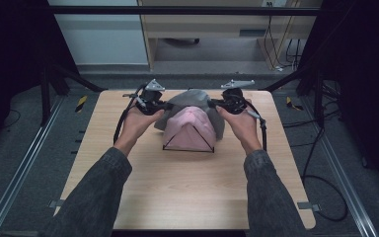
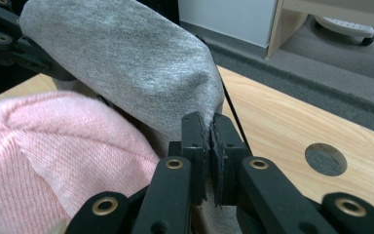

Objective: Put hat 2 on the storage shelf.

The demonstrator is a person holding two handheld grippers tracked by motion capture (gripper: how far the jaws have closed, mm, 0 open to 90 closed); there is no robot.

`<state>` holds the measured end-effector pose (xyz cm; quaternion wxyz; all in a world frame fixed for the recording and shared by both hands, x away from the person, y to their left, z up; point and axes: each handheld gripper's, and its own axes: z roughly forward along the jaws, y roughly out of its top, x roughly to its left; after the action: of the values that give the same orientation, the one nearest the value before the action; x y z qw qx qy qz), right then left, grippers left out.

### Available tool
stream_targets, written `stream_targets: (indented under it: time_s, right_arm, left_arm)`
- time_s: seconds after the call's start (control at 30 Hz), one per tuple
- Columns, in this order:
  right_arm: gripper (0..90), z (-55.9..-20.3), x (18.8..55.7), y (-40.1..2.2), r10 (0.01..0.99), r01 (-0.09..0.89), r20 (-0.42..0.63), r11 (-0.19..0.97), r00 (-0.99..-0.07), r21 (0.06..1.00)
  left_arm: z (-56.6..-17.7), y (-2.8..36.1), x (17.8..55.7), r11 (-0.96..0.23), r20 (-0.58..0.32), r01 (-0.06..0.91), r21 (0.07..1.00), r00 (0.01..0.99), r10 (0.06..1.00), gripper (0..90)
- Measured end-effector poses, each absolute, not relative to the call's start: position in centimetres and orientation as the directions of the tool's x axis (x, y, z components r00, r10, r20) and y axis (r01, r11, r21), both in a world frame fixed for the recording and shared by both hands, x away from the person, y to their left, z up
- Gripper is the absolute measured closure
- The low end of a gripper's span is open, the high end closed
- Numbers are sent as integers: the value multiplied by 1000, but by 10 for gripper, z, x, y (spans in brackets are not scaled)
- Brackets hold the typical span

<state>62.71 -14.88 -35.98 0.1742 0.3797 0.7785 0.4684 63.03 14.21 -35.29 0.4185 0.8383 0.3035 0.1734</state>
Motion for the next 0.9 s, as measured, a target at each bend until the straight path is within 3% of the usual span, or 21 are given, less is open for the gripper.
stream_targets:
  time_s: [0.9]
  right_arm:
    - [858,-379,621,-146,754,449,102,271,-649,851]
  left_arm:
    - [-371,145,628,-462,17,392,795,747,665,862]
